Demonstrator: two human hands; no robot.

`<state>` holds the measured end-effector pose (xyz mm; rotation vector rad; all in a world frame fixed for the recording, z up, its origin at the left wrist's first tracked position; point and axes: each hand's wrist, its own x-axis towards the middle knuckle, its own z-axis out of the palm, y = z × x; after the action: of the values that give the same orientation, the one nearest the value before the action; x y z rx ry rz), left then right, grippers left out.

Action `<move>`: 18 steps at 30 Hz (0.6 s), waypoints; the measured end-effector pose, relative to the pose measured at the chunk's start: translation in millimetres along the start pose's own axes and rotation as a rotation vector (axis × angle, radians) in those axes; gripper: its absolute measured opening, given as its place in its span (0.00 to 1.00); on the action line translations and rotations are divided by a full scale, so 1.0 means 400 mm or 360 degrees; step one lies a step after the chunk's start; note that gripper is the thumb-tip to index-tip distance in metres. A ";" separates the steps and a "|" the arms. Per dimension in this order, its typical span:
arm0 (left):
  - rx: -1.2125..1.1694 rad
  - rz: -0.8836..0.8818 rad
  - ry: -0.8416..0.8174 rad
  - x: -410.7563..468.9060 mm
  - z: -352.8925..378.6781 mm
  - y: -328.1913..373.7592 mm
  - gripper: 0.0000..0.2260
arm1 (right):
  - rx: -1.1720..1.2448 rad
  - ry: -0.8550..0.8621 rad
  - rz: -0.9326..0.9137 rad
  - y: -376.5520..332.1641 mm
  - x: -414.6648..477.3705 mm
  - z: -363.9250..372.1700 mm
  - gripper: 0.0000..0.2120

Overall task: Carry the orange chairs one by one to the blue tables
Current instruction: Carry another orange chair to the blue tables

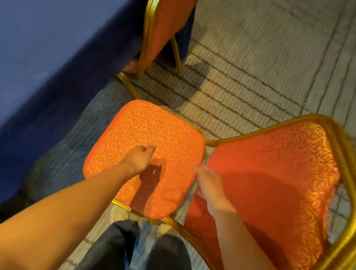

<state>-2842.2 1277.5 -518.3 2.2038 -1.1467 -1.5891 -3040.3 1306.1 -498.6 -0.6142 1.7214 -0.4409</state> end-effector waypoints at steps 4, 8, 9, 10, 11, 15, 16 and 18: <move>-0.0127 -0.0003 -0.0038 -0.090 0.038 0.044 0.25 | -0.0161 0.0010 -0.0131 -0.027 -0.053 -0.066 0.13; -0.0302 -0.0028 0.0041 -0.204 0.075 0.105 0.24 | -0.0352 -0.0123 -0.0276 -0.069 -0.086 -0.119 0.14; -0.0351 -0.0029 0.0076 -0.239 0.084 0.122 0.24 | -0.0391 -0.0163 -0.0325 -0.081 -0.092 -0.133 0.14; -0.0401 -0.0016 0.0118 -0.267 0.098 0.134 0.23 | -0.0433 -0.0207 -0.0378 -0.093 -0.102 -0.149 0.11; -0.0442 -0.0015 0.0156 -0.295 0.110 0.142 0.22 | -0.0467 -0.0245 -0.0420 -0.103 -0.112 -0.163 0.07; -0.0610 -0.0010 0.0338 -0.412 0.186 0.174 0.19 | -0.0625 -0.0365 -0.0599 -0.141 -0.175 -0.227 0.08; -0.0653 -0.0008 0.0358 -0.440 0.206 0.181 0.19 | -0.0685 -0.0399 -0.0661 -0.146 -0.191 -0.237 0.08; -0.0715 -0.0008 0.0396 -0.490 0.242 0.192 0.21 | -0.0831 -0.0449 -0.0751 -0.154 -0.217 -0.254 0.05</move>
<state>-2987.8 1384.6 -372.7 2.0264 -0.6399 -1.3595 -3114.5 1307.5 -371.5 -1.4075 1.4108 -0.2068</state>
